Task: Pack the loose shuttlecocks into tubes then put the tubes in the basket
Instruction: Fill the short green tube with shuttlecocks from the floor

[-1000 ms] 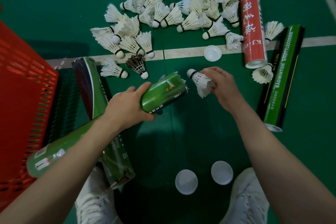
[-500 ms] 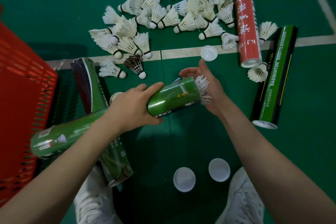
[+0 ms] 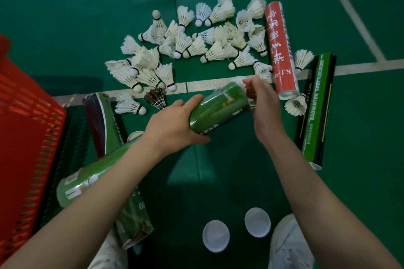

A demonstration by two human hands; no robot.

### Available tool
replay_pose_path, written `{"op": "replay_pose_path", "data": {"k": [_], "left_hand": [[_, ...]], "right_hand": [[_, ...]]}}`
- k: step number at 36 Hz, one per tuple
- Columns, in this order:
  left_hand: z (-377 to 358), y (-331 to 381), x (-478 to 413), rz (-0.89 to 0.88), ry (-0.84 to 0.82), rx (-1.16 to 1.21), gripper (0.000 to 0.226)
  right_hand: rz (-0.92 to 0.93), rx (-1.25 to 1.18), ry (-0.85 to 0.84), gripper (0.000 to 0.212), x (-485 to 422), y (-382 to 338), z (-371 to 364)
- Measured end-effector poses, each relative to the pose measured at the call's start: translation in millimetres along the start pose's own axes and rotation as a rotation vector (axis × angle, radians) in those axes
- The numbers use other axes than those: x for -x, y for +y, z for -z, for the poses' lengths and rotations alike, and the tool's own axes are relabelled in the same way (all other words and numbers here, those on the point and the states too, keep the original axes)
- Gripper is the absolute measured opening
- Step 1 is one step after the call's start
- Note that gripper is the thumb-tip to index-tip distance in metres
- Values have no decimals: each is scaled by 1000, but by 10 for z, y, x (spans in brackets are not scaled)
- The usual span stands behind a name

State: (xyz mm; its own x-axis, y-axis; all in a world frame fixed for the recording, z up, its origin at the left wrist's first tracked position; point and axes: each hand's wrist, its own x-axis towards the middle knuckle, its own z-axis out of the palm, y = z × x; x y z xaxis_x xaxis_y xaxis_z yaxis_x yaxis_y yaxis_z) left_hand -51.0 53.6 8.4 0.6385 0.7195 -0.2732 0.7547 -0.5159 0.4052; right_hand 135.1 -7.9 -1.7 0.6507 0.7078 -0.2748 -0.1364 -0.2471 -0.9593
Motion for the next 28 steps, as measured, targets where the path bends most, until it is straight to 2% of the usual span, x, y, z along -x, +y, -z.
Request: {"op": "replay_pose_path", "data": {"k": [4,6,9,13,15,18,28], "left_hand": [[-52,111,-66,51,-31,-6,96],[-110,137,-59,77,-58,-9,95],[-203,149,-17,93,-105,-30,94],[-292,152,68,63,-125,-60,93],[-318,169,93,51,-123,-75,92],[-336,201,105,41,-110,-85,93],[-292,219,87,-18,-25,-218,91]], "right_hand": [[148,113,-67,9,88,81,62],[180,252,-92,20,132,146,102],[104,266,-138,45,196,192,183],[-95,273,-316,57,181,171,331],[-144,316,-396,65,155,162,392],[-186,316,-430,77,127,128,447],[-254,220,-514,79,81,145,472]]}}
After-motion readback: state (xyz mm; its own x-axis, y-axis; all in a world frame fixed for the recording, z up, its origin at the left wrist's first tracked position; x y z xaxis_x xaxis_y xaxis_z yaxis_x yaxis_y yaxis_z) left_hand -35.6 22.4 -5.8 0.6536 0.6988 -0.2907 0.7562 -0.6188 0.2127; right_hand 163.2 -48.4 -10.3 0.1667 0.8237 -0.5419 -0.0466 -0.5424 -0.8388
